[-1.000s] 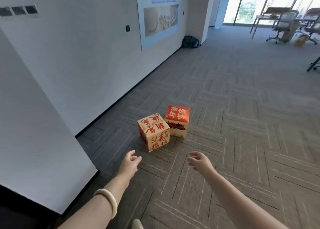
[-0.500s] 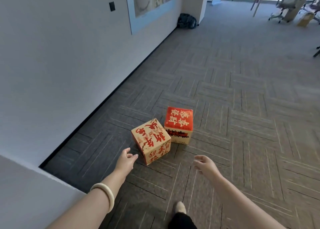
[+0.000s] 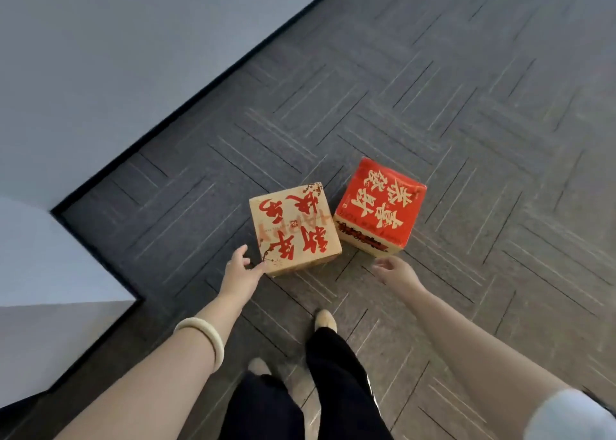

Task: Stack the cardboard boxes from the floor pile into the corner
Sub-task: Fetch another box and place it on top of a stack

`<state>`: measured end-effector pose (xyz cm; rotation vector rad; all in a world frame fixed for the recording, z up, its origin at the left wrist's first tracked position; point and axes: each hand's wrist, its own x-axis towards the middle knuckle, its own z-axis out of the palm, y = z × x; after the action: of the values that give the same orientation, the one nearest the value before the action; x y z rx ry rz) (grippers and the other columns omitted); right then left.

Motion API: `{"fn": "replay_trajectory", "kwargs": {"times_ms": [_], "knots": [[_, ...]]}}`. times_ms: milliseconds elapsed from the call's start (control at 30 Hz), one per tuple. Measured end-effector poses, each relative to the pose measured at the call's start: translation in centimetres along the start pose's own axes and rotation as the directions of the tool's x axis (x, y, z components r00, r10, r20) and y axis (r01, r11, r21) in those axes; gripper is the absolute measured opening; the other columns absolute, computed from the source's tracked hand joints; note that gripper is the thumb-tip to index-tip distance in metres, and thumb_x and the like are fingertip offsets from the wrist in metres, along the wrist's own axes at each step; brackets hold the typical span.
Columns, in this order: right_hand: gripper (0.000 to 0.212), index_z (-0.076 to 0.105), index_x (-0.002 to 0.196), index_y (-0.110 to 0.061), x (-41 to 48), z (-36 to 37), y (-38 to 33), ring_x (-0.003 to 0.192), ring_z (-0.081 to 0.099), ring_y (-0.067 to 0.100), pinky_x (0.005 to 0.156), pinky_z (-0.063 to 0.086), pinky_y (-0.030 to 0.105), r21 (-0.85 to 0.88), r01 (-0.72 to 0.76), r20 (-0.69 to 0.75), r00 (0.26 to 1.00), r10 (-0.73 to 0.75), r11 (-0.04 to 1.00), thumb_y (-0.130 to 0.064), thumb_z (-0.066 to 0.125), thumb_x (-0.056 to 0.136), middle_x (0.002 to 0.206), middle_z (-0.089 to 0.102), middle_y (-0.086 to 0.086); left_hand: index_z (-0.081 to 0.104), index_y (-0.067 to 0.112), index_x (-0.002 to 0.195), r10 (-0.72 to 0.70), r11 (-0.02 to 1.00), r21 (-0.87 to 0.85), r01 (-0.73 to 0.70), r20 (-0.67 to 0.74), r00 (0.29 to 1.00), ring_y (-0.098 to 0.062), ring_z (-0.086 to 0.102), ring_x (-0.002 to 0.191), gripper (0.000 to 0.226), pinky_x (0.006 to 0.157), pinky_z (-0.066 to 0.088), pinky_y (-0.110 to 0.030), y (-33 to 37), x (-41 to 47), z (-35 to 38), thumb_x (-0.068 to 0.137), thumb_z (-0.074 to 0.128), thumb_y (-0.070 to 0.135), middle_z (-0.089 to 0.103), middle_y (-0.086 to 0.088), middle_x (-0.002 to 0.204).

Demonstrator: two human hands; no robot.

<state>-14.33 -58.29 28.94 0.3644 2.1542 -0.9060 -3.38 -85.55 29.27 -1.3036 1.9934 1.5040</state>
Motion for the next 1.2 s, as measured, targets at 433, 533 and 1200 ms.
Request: {"fn": "replay_trajectory", "kwargs": {"times_ms": [433, 533, 1200], "knots": [[0.07, 0.032, 0.144, -0.01, 29.3, 11.9, 3.7, 0.127, 0.046, 0.026, 0.096, 0.042, 0.035, -0.284, -0.107, 0.085, 0.987, 0.136, 0.953, -0.039, 0.062, 0.087, 0.144, 0.043, 0.008, 0.011, 0.022, 0.15, -0.287, 0.955, 0.069, 0.287, -0.013, 0.958, -0.027, 0.03, 0.138, 0.084, 0.102, 0.036, -0.04, -10.9, 26.9, 9.2, 0.086, 0.064, 0.036, 0.02, -0.009, 0.154], [0.079, 0.028, 0.146, -0.01, 34.1, 14.6, 4.5, 0.127, 0.045, 0.028, 0.1, 0.041, 0.039, -0.283, -0.125, 0.065, 0.987, 0.149, 0.951, -0.043, 0.065, 0.084, 0.145, 0.042, 0.008, 0.007, 0.019, 0.151, -0.355, 0.934, 0.055, 0.354, 0.006, 0.935, -0.027, 0.028, 0.139, 0.086, 0.106, 0.034, -0.041, -13.4, 30.8, 11.2, 0.087, 0.062, 0.037, 0.02, -0.008, 0.155], [0.054, 0.043, 0.131, -0.015, 22.9, 12.5, -14.4, 0.097, 0.058, 0.015, 0.076, 0.05, 0.027, -0.003, 0.199, 0.078, 0.977, -0.198, 0.98, -0.035, 0.065, 0.086, 0.117, 0.06, -0.002, 0.046, 0.019, 0.131, -0.205, 0.951, -0.267, 0.157, -0.164, 0.965, -0.022, 0.051, 0.118, 0.052, 0.09, 0.04, -0.035, -2.6, 23.1, -2.7, 0.086, 0.061, 0.042, 0.056, 0.0, 0.128]]}}
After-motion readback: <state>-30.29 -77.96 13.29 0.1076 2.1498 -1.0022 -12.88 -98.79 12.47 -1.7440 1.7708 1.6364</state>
